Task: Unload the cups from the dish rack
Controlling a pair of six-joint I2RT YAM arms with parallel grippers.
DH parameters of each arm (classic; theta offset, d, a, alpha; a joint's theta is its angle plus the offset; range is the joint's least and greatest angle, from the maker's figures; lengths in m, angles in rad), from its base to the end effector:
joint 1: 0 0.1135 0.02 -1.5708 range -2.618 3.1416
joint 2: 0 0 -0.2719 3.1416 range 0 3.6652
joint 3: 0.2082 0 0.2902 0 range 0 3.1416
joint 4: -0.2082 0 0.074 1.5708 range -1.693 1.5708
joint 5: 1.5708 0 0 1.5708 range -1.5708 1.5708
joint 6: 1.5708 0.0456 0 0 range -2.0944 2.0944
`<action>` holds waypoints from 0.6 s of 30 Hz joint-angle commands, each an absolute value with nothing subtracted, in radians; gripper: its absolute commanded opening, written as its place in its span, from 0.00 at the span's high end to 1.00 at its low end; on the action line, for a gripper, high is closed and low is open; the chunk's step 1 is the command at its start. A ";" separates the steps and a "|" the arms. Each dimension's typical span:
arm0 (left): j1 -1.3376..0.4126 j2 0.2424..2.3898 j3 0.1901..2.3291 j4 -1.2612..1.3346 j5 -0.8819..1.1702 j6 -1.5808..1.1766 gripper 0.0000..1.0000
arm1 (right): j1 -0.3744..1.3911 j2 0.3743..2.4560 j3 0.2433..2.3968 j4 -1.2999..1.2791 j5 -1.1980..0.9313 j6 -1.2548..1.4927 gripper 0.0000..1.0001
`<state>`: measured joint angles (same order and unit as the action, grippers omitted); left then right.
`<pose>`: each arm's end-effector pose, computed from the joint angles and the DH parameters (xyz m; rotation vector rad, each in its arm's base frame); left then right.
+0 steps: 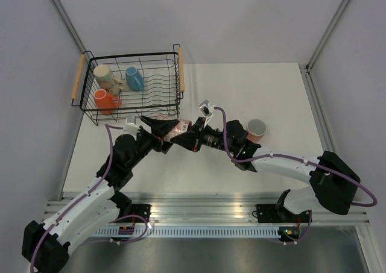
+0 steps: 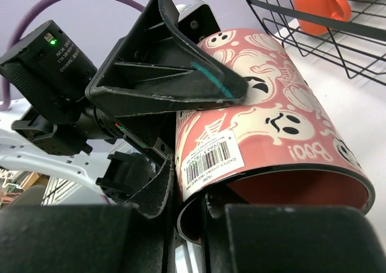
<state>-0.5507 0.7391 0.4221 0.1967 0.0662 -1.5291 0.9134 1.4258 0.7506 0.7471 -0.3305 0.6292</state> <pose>0.1912 -0.1209 0.2508 -0.8753 1.7673 -1.5399 0.2062 0.2914 0.2603 -0.5325 1.6101 1.4500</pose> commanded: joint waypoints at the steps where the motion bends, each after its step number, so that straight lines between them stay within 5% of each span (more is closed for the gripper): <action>1: -0.561 0.635 0.453 0.249 0.072 -1.407 0.00 | 0.908 1.333 0.770 0.713 -0.258 0.581 0.99; 18: -0.560 0.474 0.426 0.216 -0.095 -1.341 0.00 | 0.910 1.095 0.775 0.366 -0.110 0.428 0.99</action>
